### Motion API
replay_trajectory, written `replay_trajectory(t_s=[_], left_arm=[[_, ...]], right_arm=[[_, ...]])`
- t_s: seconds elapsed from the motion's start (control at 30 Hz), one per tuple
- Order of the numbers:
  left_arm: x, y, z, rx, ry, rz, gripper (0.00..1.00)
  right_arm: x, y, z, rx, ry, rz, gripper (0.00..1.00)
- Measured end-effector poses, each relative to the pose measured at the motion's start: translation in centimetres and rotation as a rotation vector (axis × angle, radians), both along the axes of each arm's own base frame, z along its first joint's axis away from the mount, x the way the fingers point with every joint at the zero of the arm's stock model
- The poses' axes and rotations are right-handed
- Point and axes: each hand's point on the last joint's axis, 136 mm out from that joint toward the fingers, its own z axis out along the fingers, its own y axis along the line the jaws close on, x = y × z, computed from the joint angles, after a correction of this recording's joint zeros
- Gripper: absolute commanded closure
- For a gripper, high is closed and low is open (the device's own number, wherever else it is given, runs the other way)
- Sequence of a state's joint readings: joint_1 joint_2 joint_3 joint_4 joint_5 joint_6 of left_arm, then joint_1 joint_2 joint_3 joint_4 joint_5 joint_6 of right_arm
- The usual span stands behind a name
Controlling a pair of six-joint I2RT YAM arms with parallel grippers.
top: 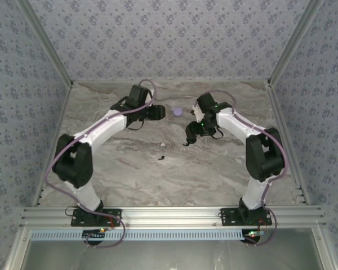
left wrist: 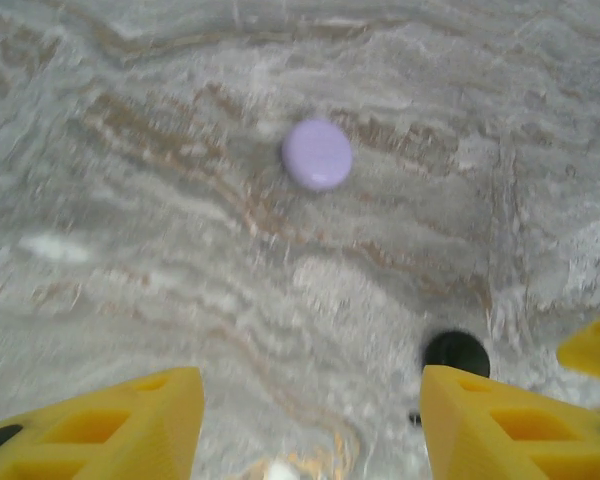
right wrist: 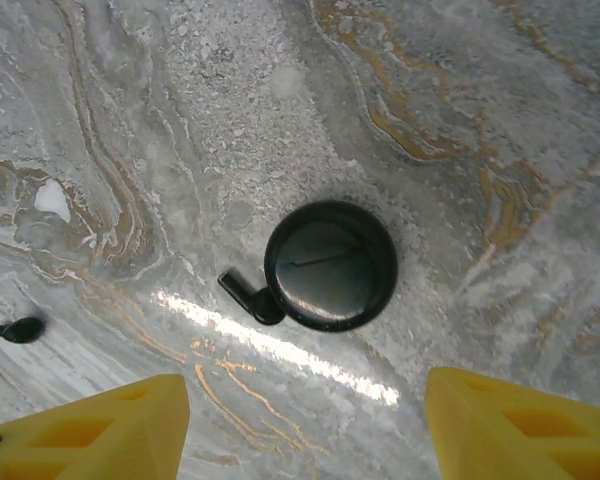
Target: Insert the wireless bluetooth earbuds into the charging case
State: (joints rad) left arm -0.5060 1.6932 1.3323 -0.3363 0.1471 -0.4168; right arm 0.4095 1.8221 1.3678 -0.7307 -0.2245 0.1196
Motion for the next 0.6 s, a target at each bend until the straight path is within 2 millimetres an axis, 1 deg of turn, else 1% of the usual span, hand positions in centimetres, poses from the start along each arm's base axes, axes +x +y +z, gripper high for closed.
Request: replay_trajectory(t_s=[0.13,0.33,0.43,0.6], left_arm=[[-3.6,2.2,0.1,0.018,0.030,0.021,0.41],[-7.5,4.8,0.8,0.004,0.036,0.061,0.40],[-8.7,5.5,1.0,-0.013,0.042,0.083,0.40],[-9.6,6.0,0.6,-0.030,0.063,0.107,0.40]], right_arm=[[0.6,0.8,-1.0,-0.024,0.028,0.047,0.30],[1.2,1.6,-2.1,-0.058,0.070,0.094,0.30],[1.5,1.8,-2.6,-0.083,0.083,0.107,0.30],[1.7,1.9,-3.4,-0.120,0.107,0.121,0.31]])
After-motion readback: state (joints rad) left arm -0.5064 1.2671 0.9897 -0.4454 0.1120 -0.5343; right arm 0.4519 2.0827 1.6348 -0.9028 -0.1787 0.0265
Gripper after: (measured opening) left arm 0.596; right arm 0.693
